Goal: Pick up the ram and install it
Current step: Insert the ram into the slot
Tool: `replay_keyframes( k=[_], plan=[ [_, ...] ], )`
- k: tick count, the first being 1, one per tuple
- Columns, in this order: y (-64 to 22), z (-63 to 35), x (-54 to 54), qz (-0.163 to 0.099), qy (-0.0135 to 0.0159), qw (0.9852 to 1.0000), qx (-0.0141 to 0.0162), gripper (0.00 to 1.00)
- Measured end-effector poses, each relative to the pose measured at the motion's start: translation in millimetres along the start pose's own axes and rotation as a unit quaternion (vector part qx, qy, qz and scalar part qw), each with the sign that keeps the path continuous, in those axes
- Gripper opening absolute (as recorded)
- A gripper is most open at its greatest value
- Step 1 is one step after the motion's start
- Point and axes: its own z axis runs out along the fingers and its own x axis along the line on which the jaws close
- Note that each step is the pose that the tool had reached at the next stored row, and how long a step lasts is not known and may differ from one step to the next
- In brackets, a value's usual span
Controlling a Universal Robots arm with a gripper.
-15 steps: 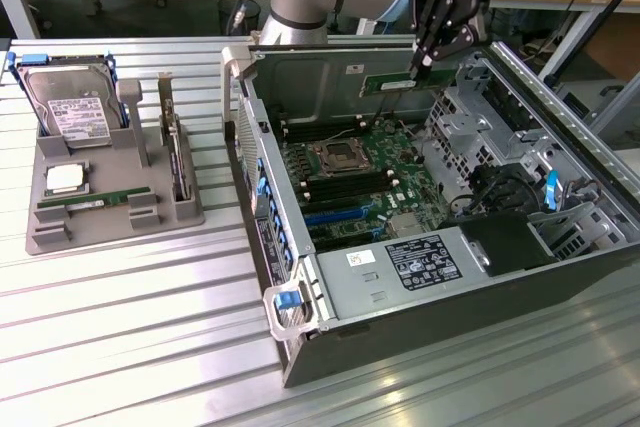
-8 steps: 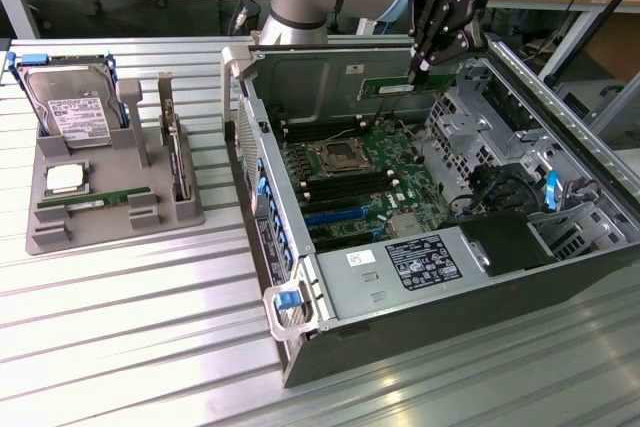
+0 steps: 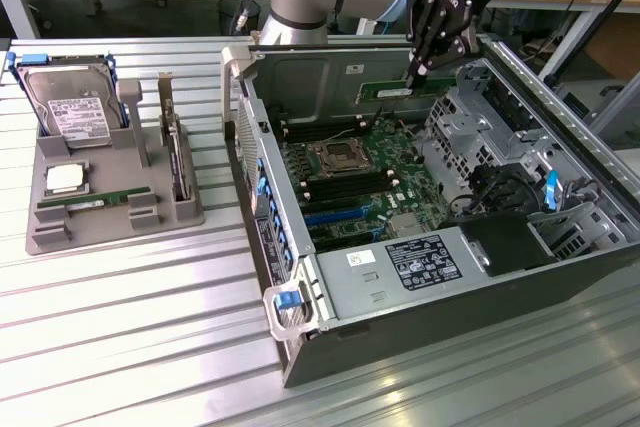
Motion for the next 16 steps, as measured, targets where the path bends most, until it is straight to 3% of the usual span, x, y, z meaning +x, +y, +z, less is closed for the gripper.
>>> replay_keyframes(
  k=[16],
  plan=[
    [-0.4, 9.6, 0.6, 0.003, -0.0001, 1.0000, 0.0001, 0.13]
  ],
)
